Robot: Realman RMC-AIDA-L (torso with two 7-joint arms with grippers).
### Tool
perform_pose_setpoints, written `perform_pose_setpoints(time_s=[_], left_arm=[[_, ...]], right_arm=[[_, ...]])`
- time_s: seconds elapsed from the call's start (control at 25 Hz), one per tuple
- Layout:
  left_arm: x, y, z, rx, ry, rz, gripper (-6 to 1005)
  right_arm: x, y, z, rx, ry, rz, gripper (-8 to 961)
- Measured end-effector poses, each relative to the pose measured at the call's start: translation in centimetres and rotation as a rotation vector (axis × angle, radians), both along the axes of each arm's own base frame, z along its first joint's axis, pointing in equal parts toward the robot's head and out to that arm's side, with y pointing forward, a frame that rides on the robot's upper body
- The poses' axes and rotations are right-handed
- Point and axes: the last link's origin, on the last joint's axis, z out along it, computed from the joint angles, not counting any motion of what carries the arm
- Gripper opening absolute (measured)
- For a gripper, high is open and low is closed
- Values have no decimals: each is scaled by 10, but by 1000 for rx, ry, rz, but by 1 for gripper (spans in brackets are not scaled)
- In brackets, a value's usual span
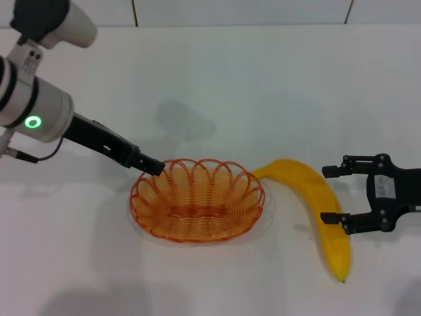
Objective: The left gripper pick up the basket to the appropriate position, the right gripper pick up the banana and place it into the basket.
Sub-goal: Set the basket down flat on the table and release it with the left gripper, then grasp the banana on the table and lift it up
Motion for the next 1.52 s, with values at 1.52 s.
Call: perform_pose_setpoints(time_s=[1.52], left_arm=[[-148,-132,43,290,-459,-429,728]], right_arm=[[3,1,11,62,71,-101,797]])
